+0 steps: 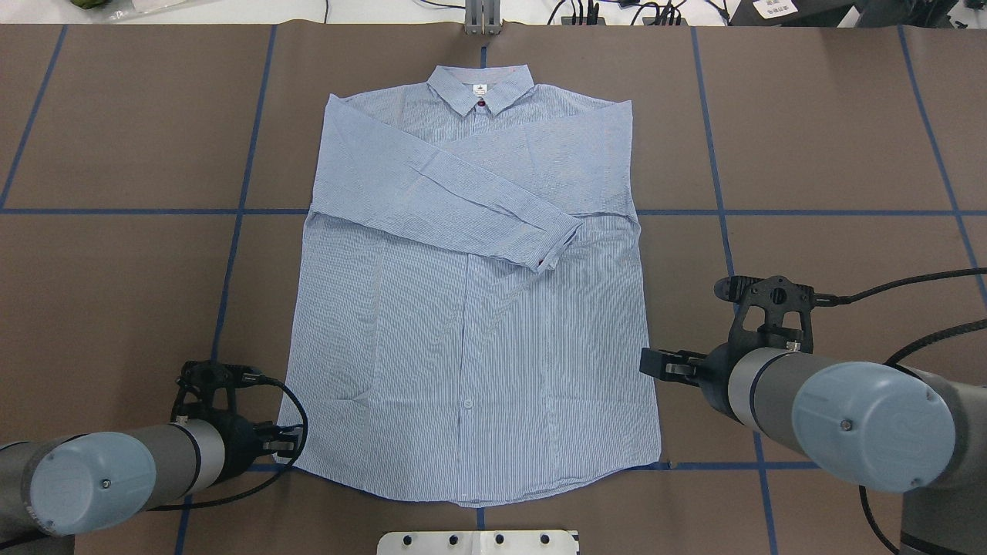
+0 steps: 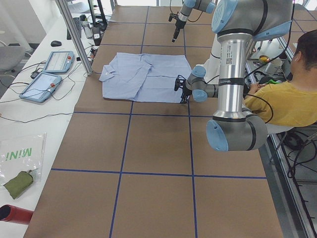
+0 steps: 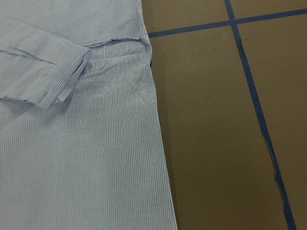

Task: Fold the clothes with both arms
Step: 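Lower both grippers to the hem corners nearest the robot and grasp them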

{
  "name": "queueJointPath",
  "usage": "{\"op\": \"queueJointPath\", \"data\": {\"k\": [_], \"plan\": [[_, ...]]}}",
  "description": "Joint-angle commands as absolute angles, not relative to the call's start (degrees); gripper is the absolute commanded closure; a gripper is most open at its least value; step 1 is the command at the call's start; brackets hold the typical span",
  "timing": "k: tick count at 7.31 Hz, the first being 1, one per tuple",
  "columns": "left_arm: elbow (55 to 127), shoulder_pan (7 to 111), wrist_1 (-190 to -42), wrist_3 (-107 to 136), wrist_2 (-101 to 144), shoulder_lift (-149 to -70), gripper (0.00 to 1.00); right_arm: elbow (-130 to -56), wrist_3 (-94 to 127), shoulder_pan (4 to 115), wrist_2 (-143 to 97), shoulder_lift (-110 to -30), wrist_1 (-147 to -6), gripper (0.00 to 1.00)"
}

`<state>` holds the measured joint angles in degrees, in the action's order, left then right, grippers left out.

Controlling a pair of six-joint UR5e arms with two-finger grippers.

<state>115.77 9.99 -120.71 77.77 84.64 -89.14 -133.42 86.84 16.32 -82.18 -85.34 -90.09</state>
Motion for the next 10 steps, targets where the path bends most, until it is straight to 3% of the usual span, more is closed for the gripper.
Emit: {"op": "queueJointPath", "data": {"k": [1,3,6,8,10], "plan": [[115.9,9.8,-120.3,77.9,84.7,-89.1,0.49,-133.4,86.8,15.8,-81.7,-85.3,-90.1,0.0],[115.9,9.1,-120.2,78.0,84.7,-89.1,0.49,-133.3,86.8,15.7,-81.7,-85.4,-90.1,0.0],[115.9,8.5,-120.2,79.6,84.7,-89.1,0.93,-133.2,86.8,15.6,-81.7,-85.4,-90.1,0.0],[116.0,8.2,-119.5,80.9,84.6,-89.0,1.0,-133.2,86.8,15.6,-81.7,-85.4,-90.1,0.0],[118.3,8.2,-118.3,81.5,83.4,-89.0,1.0,-133.2,87.0,15.4,-81.7,-85.4,-90.1,0.0]]}}
